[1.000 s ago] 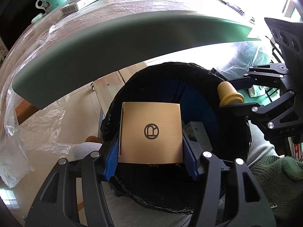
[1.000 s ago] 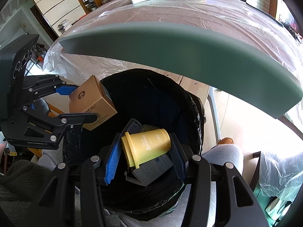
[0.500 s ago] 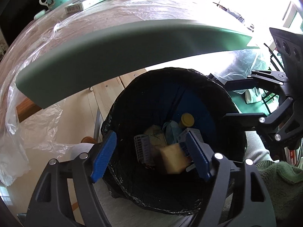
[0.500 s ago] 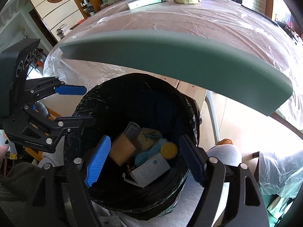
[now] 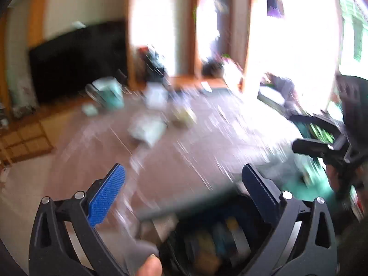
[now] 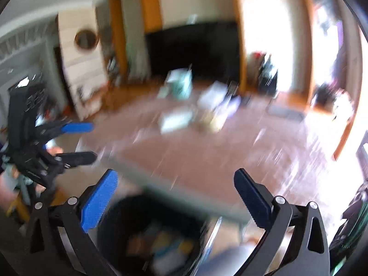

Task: Collect trash
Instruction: 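Lift both grippers out of the bin toward the table, then grasp the white medicine box with the left gripper while the right grasps the wrapped bun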

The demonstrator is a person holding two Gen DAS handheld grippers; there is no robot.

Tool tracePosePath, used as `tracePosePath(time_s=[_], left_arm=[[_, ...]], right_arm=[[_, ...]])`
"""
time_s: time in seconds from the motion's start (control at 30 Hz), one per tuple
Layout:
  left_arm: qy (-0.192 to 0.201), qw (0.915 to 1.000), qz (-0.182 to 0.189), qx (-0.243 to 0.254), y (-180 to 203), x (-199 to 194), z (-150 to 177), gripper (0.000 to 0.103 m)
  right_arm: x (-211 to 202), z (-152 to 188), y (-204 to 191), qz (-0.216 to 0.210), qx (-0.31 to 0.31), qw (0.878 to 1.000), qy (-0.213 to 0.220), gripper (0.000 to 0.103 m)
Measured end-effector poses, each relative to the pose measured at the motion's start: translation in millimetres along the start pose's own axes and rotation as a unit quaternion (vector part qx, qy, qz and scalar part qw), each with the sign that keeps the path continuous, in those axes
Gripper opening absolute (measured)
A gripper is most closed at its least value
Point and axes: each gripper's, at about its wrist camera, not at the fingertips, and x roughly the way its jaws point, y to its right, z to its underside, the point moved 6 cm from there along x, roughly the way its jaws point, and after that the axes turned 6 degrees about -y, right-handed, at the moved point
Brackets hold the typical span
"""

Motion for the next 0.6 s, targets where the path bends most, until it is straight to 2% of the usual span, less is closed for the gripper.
tracePosePath(time_s=[0.07, 0.13, 0.17, 0.23, 0.33, 0.4, 0.6], left_arm=[[-0.029, 0.9990, -0.034, -0.010, -13, 17, -7, 0.102], [-0.073, 0.9971, -0.021, -0.004, -22, 42, -11, 0.102], [-0.081, 0.9965, -0.018, -0.004, -25, 49, -13, 0.102], [-0.102, 0.9943, -0.029, 0.009, -33, 68, -19, 0.102], [-0.115, 0.9916, -0.040, 0.043, -37, 89, -28, 0.102], [-0.137, 0.9883, -0.032, 0.059, -39, 106, -31, 0.102], [-0.170, 0.9805, -0.029, 0.095, -47, 152, -40, 0.102]], right_arm=[[15, -12, 11, 0.010, 0.015, 1.000, -0.010, 0.099], [33, -23, 18, 0.007, 0.029, 0.999, -0.019, 0.099], [44, -28, 21, 0.008, 0.030, 0.999, -0.028, 0.099], [68, -37, 26, 0.035, 0.022, 0.998, -0.053, 0.099], [102, -44, 31, 0.048, 0.019, 0.995, -0.081, 0.099], [129, -48, 38, 0.040, 0.038, 0.992, -0.112, 0.099], [182, -57, 44, 0.024, 0.075, 0.985, -0.155, 0.099]])
